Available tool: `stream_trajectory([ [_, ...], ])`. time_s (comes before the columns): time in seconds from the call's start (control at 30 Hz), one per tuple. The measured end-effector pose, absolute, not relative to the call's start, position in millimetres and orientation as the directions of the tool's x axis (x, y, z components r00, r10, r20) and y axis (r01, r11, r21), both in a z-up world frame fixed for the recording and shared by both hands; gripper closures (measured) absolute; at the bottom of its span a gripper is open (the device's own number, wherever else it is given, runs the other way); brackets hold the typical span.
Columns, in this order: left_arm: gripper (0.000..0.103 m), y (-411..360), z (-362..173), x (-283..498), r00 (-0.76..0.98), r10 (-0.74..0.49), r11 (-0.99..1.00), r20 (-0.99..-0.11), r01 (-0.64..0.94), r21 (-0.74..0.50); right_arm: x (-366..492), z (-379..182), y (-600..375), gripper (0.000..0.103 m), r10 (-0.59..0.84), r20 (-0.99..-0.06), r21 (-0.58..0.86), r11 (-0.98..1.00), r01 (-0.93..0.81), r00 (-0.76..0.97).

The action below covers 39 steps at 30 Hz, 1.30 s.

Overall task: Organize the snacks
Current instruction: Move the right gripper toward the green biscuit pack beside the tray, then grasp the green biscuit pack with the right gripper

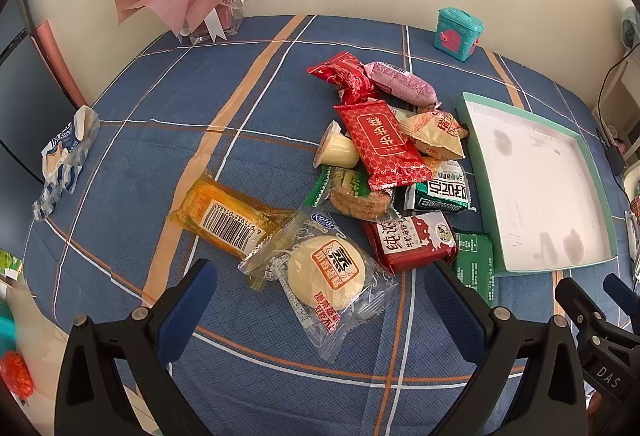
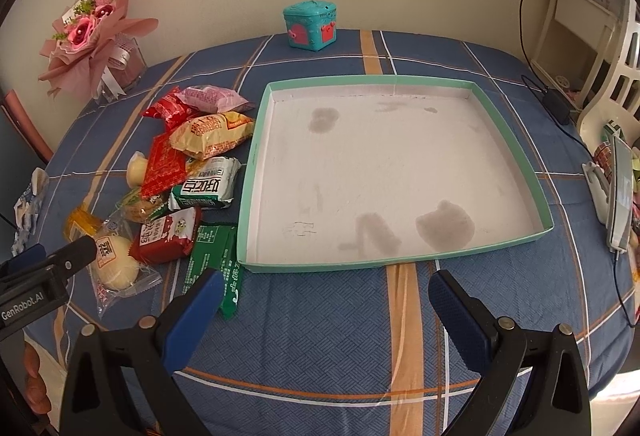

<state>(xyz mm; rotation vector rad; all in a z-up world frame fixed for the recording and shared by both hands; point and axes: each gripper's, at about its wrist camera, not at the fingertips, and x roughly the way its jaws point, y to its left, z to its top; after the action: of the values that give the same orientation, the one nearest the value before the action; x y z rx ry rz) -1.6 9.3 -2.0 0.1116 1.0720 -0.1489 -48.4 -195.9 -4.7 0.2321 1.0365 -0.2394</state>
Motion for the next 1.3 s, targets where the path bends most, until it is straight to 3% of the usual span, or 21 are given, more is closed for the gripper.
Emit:
stream_trajectory([
  [0.7, 0.0, 22.7, -9.0, 8.2, 0.43, -0.073, 0.991, -0.9, 0.131, -0.018, -37.6, -9.1, -180.6, 0.001, -0.008, -0.86, 0.139, 0.959, 0.249, 0.51],
  [1.13, 0.001, 29.1, -39.8, 27.3, 0.301, -0.113, 0.992, -0.947, 0.081, -0.093, -5.8, -42.3, -134.4, 0.02, 0.1, -0.923, 0.173, 0.97, 0.169, 0.372],
  [1.3, 0.006, 32.3, -50.6, 34.6, 0.263, -0.122, 0.992, -0.957, 0.054, -0.111, 1.2, -56.3, -125.1, 0.029, 0.119, -0.943, 0.176, 0.971, 0.163, 0.309],
])
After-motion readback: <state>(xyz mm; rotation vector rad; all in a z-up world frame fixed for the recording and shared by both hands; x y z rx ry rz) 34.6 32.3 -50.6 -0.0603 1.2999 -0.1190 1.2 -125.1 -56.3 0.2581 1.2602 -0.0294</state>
